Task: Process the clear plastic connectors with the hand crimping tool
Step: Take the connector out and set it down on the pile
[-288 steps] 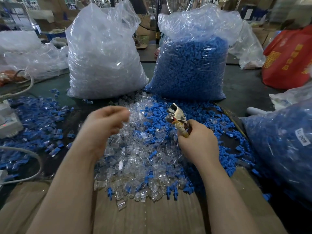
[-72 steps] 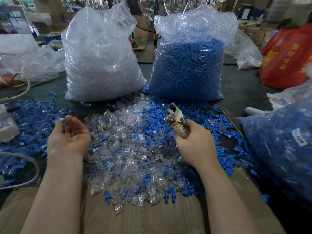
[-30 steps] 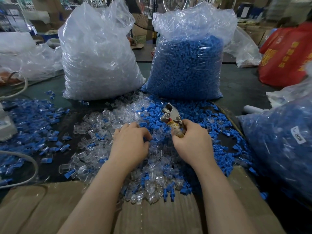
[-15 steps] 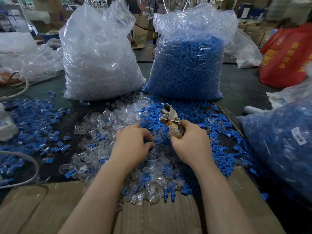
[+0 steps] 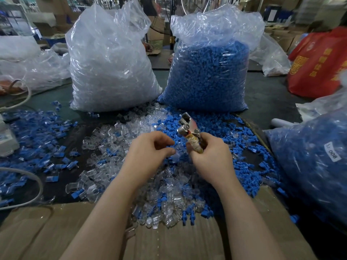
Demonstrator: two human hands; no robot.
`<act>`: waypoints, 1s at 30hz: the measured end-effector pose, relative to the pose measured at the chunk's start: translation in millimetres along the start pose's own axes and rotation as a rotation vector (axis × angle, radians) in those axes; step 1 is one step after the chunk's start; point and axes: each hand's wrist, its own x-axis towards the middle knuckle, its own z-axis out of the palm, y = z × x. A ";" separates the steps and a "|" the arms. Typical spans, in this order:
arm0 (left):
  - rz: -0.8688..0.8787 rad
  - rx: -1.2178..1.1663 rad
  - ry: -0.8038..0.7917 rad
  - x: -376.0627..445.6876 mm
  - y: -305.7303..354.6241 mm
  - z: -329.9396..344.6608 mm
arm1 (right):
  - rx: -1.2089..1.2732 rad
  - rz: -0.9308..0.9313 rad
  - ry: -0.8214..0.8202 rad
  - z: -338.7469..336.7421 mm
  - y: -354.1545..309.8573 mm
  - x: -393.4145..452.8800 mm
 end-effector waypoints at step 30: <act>0.110 -0.347 0.046 -6.3 17.6 -0.9 | 0.377 -0.126 -0.096 0.6 -5.0 0.3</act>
